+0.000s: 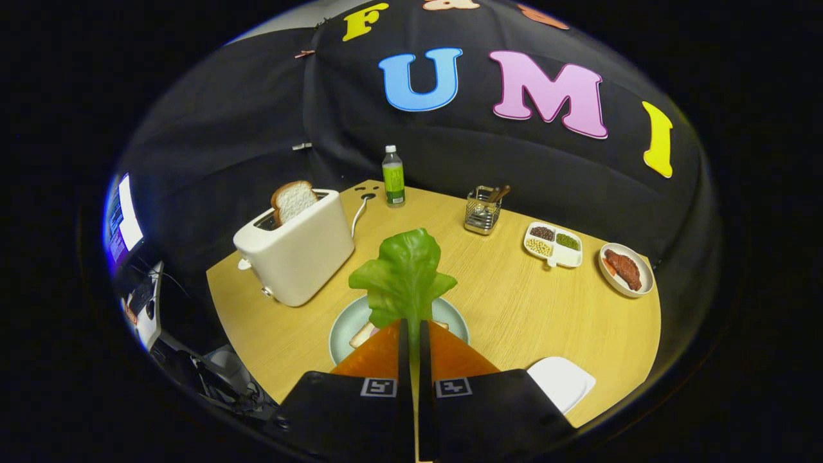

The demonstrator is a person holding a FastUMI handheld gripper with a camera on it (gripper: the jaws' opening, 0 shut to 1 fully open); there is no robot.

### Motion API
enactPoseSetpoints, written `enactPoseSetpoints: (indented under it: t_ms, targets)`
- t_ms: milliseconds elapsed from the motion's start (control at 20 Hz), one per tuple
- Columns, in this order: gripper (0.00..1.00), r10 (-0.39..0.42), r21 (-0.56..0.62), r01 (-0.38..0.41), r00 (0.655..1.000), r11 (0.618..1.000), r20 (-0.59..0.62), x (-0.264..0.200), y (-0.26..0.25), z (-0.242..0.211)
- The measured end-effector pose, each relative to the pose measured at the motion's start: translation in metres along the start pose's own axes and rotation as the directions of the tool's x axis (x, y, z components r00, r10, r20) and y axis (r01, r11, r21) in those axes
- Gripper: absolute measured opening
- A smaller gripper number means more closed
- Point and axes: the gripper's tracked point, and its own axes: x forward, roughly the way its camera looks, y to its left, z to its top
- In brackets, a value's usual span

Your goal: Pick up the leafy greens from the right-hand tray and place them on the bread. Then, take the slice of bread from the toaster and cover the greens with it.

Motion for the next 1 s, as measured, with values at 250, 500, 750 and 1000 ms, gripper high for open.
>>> enactPoseSetpoints:
  t_ms: [250,500,750,1000]
  targets:
    - [0.07,0.024,0.021,-0.022,0.996,1.000,-0.088,0.039,0.019,-0.023]
    - [0.10,-0.010,0.057,0.020,0.986,0.998,-0.168,0.071,0.017,-0.042]
    - [0.64,-0.064,0.082,0.082,0.977,0.993,-0.202,0.080,0.011,-0.050]
    - [1.00,-0.113,0.084,0.123,0.987,0.989,-0.118,0.065,0.007,-0.024]
